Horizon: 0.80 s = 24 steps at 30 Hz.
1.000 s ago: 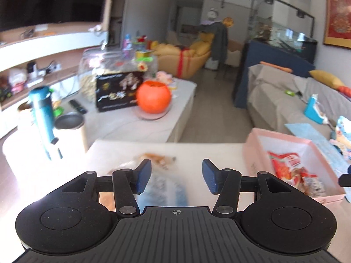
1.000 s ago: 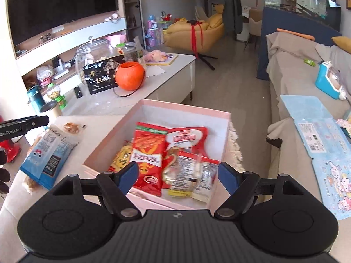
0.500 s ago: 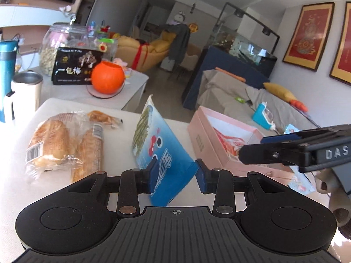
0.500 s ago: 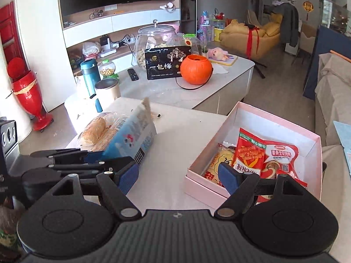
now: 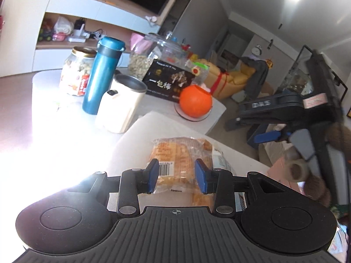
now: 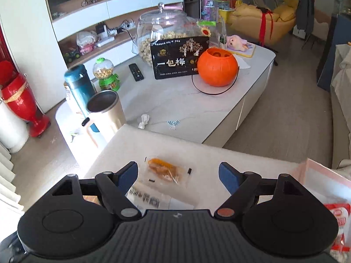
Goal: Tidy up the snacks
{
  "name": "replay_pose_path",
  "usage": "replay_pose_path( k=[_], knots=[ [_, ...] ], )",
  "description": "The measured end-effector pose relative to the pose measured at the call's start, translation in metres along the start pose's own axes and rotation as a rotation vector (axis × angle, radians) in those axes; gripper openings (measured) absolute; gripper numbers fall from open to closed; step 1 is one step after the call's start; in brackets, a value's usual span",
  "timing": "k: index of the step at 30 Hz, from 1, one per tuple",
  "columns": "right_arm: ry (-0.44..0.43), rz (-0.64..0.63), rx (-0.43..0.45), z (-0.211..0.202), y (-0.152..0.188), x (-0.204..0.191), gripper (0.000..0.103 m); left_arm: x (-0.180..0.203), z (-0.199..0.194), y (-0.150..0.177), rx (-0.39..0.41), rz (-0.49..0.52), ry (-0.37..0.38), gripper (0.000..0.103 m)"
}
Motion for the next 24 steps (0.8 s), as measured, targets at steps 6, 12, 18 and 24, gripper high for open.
replay_pose_path(
  k=[6, 12, 18, 24],
  knots=[
    [0.059, -0.032, -0.125, 0.097, 0.000, -0.035, 0.079, -0.019, -0.010, -0.003, 0.040, -0.041, -0.041, 0.040],
    [0.047, -0.130, -0.110, 0.081, 0.011, -0.034, 0.052, -0.027, -0.007, -0.003, 0.017, -0.075, -0.039, 0.040],
    [-0.009, -0.154, -0.182, 0.038, 0.044, -0.013, 0.019, -0.004, 0.011, 0.010, -0.075, 0.018, 0.039, 0.040],
    [-0.065, -0.212, -0.207, -0.010, 0.105, -0.004, 0.019, 0.022, 0.016, 0.026, -0.130, 0.124, 0.096, 0.040]
  ],
)
Point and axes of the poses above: each gripper's, at about its wrist camera, not at the fingertips, and z roughly the way its jaws point, x to its right, y to its underside, the point moved 3 cm from there along z, roughly the way its jaws point, and after that the axes turned 6 degrees about y, right-handed, at the moved point
